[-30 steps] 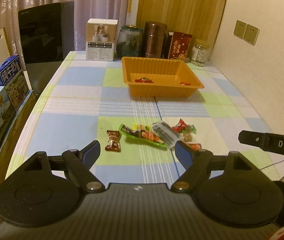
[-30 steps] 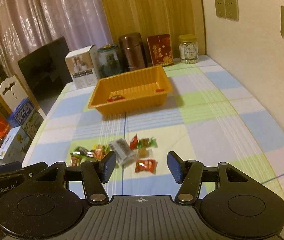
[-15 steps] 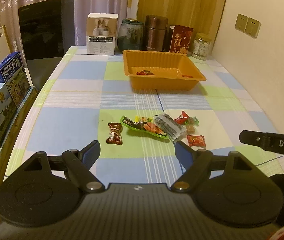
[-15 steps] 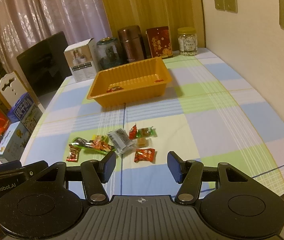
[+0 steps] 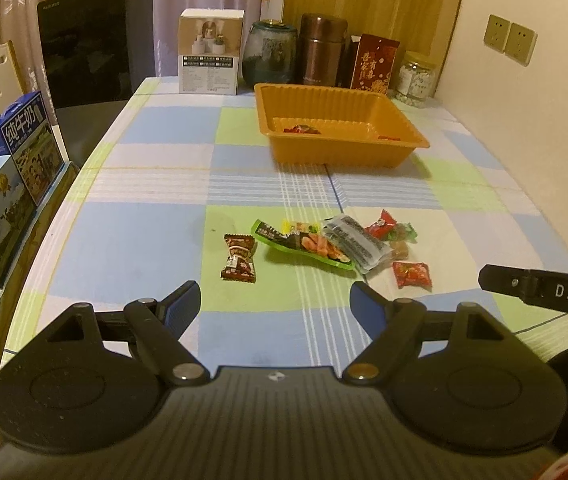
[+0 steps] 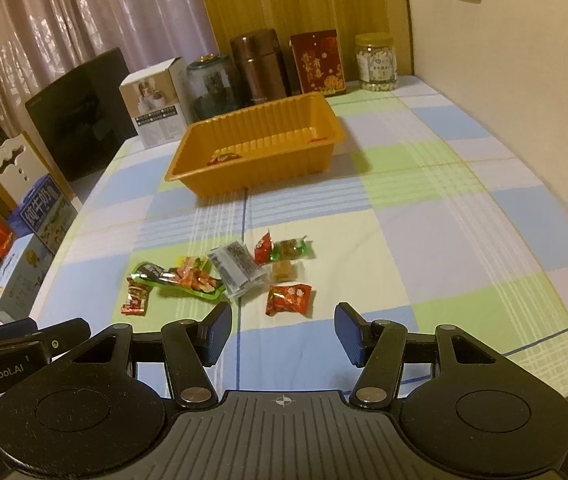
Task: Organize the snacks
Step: 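Move both tools back toward the remaining snack pile, then grasp the brown candy with the left tool while the right tool grasps a red candy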
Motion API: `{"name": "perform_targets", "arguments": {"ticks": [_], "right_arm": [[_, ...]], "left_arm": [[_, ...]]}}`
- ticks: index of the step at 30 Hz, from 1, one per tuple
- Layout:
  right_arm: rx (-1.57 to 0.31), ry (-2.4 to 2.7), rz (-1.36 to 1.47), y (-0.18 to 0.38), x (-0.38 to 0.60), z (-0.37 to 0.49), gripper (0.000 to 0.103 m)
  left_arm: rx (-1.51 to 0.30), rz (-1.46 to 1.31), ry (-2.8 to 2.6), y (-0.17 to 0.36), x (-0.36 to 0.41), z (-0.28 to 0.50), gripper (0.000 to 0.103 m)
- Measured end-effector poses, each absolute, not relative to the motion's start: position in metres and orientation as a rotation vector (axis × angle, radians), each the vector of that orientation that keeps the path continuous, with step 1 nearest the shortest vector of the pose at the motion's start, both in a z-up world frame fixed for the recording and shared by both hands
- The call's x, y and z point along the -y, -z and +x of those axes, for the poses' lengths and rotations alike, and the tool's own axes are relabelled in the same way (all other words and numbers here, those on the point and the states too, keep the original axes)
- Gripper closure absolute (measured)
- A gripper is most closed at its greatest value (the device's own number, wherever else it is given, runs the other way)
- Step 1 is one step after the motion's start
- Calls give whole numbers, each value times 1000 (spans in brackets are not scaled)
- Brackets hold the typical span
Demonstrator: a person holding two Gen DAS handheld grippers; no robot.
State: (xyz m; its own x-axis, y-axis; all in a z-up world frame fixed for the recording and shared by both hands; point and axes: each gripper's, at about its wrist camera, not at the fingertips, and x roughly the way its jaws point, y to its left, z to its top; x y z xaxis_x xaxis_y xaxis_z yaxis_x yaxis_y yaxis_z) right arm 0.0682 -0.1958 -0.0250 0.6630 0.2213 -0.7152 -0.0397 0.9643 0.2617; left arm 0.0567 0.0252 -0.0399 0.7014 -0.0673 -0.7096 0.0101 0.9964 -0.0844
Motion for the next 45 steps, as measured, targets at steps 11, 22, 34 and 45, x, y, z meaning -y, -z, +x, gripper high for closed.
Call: {"name": "perform_targets", "arguments": {"ticks": [11,22,34,45], "right_arm": [[-889,-142,241,53,193,92,46],[-915,-160,231,81,186,121,46],[-927,-188,174,107,171,150,46],[-913,-174,103,117,158,153,50]], "left_arm": [[-829,-75,22,61,-32,83,23],[-866,-81,-2,85,-39,113,23],[-901,-77,-39,111,-46,136,23],[-898,-7,-32,131,-42,158,51]]}}
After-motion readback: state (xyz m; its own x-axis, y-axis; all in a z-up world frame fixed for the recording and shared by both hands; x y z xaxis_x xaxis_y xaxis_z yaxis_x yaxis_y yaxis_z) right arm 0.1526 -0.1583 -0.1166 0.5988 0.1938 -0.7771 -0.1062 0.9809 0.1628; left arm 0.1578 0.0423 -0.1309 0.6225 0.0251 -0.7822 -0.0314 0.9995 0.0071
